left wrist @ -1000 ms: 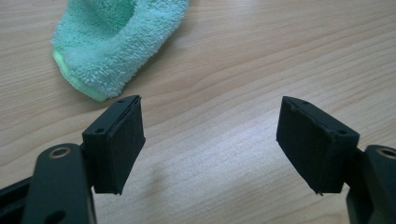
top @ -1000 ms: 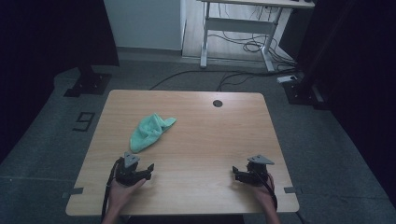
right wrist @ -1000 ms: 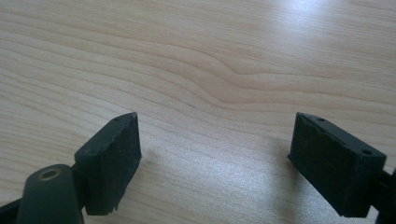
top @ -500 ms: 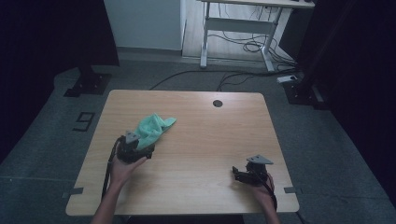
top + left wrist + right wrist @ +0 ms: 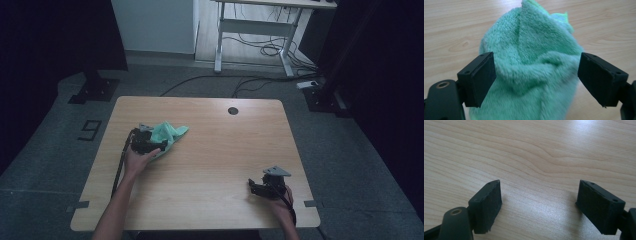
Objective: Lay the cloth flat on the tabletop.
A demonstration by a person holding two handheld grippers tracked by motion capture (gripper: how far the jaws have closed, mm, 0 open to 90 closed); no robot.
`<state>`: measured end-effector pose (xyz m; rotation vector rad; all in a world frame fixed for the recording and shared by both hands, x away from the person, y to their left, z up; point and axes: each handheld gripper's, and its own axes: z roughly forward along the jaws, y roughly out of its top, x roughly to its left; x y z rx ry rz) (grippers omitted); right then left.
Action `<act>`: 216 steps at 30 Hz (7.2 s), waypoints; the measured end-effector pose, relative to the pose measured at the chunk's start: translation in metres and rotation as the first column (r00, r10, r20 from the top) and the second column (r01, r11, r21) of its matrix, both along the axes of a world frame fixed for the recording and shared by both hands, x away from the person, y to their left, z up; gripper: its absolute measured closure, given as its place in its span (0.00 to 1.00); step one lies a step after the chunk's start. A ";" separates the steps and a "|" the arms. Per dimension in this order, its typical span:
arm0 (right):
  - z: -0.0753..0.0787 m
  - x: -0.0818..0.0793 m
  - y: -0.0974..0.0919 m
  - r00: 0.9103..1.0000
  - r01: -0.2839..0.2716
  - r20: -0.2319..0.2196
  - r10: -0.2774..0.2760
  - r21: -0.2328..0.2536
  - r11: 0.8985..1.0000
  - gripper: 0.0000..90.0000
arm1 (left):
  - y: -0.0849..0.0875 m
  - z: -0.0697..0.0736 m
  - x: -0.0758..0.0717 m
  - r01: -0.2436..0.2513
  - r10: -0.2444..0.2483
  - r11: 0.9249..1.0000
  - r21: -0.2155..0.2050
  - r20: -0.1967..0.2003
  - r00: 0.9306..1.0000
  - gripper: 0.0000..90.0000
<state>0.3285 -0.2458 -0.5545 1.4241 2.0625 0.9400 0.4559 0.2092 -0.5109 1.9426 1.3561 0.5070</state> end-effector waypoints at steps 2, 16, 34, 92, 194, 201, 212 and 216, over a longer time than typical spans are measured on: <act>0.000 0.000 0.000 1.000 0.003 -0.003 -0.003 0.003 1.000 0.22 | -0.003 -0.002 0.005 0.002 -0.002 1.000 0.014 0.007 1.000 0.16; 0.000 -0.003 -0.001 1.000 0.015 -0.003 -0.015 0.003 1.000 0.23 | -0.017 -0.027 0.022 0.005 0.001 0.996 0.094 -0.057 0.998 0.20; 0.000 -0.004 -0.004 1.000 0.027 0.000 -0.027 0.011 1.000 0.25 | 0.004 -0.012 0.000 0.036 -0.036 0.999 -0.012 -0.002 0.999 0.72; 0.018 -0.025 0.029 0.974 -0.193 0.131 0.183 0.068 0.979 0.39 | -0.112 -0.030 -0.122 0.400 -0.401 0.915 -0.059 0.000 0.916 0.70; 0.043 -0.003 0.040 0.949 -0.309 0.102 0.297 0.133 0.942 0.89 | -0.049 -0.002 -0.149 0.442 -0.442 0.870 -0.220 0.052 0.896 0.85; 0.040 -0.011 0.041 0.951 -0.282 0.170 0.259 0.132 0.950 0.72 | -0.052 -0.009 -0.146 0.423 -0.427 0.879 -0.220 0.031 0.904 0.85; 0.018 -0.018 0.081 0.904 -0.427 0.080 0.421 0.115 0.897 0.57 | -0.050 -0.011 -0.145 0.412 -0.416 0.884 -0.220 0.028 0.909 0.85; 0.011 -0.019 0.088 0.896 -0.443 0.041 0.441 0.087 0.892 0.60 | -0.049 -0.010 -0.145 0.409 -0.413 0.886 -0.221 0.028 0.910 0.85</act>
